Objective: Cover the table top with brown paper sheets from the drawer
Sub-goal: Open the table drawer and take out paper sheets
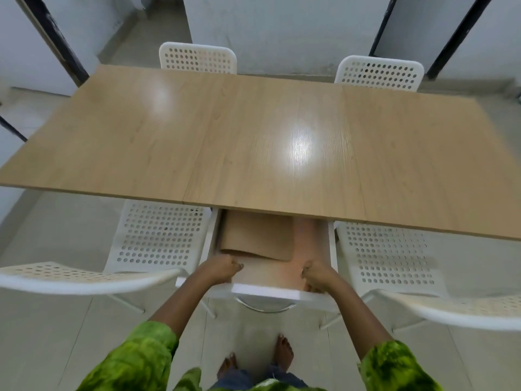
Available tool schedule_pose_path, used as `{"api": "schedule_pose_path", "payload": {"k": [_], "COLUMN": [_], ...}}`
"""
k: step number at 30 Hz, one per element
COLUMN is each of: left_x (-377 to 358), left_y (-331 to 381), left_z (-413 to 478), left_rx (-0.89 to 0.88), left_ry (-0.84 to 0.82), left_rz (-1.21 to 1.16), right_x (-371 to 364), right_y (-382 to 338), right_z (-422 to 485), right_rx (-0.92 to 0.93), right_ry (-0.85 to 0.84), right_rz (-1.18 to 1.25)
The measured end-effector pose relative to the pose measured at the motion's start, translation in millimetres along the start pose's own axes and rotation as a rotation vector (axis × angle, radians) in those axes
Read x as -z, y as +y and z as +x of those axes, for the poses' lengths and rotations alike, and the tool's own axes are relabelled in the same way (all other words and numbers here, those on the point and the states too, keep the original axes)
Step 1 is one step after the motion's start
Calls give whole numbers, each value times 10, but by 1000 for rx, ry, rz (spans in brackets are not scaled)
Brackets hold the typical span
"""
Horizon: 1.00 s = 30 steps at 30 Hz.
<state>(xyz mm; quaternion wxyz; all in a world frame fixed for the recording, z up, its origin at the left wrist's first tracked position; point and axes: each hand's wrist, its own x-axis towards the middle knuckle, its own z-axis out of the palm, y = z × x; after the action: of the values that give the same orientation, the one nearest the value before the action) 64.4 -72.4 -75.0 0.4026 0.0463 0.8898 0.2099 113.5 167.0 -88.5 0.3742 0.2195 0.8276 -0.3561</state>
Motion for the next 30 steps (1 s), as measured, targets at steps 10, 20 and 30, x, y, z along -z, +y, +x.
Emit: {"api": "schedule_pose_path", "payload": {"k": [10,20,30], "left_x": [-230,-253,68], "left_y": [-122,-30,-265], "left_z": [22,141,-310], "left_rx": [37,313,187], "left_ry": [234,232,-256], "left_rz": [-139,-775,-1299], "right_x": [-437,-587,-433], "right_y": [-11,73,80], "right_z": [-14,73,-290], "right_rx": [-107,-182,-152], "right_ry": [176,159,-79], "right_rz": [450,547,1149]}}
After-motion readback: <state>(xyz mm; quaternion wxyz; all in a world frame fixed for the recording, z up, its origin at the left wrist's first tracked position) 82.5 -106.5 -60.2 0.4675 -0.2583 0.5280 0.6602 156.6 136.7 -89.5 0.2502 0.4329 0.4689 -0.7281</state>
